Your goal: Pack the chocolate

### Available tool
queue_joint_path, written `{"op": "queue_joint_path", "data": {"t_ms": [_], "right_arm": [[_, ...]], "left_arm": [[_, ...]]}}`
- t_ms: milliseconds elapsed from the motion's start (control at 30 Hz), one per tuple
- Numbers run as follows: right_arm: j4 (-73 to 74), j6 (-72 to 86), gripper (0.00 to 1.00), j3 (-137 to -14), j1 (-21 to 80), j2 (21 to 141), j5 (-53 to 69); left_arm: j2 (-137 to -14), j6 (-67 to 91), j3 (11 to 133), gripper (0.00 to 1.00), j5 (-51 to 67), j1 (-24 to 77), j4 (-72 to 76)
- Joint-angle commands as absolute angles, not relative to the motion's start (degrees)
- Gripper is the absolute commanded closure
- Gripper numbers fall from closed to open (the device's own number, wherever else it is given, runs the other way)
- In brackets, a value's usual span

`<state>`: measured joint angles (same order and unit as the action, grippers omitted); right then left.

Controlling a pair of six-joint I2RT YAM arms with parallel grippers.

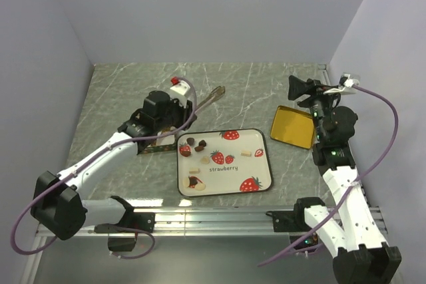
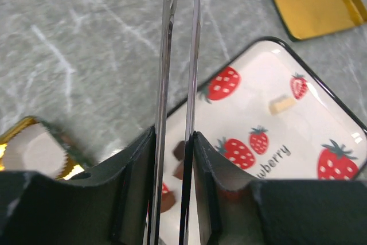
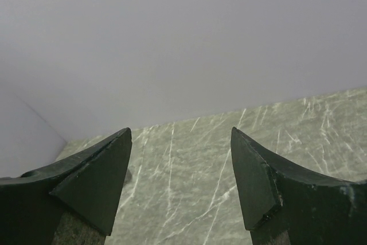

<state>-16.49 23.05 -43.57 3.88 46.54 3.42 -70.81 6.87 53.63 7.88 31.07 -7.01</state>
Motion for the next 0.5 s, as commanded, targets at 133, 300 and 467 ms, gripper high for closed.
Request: {"op": "queue_joint_path", "data": {"t_ms": [133, 300, 467], "right_arm": [[-12.83, 22.41, 0.23, -43.42, 4.13, 41.22, 3.6], [-10.46, 22.06, 0.23, -41.93, 4.13, 37.71, 3.69], [-9.05, 21.71, 0.23, -40.52, 4.13, 33.76, 2.64]], "left_arm": [[-72.94, 7.29, 53.0, 0.63, 0.45, 42.96, -5.63], [-75.76, 8.61, 51.95, 0.62, -2.28, 49.74, -4.57], [-79.79, 12.91, 56.25, 0.61, -10.62, 52.29, -10.53]]}}
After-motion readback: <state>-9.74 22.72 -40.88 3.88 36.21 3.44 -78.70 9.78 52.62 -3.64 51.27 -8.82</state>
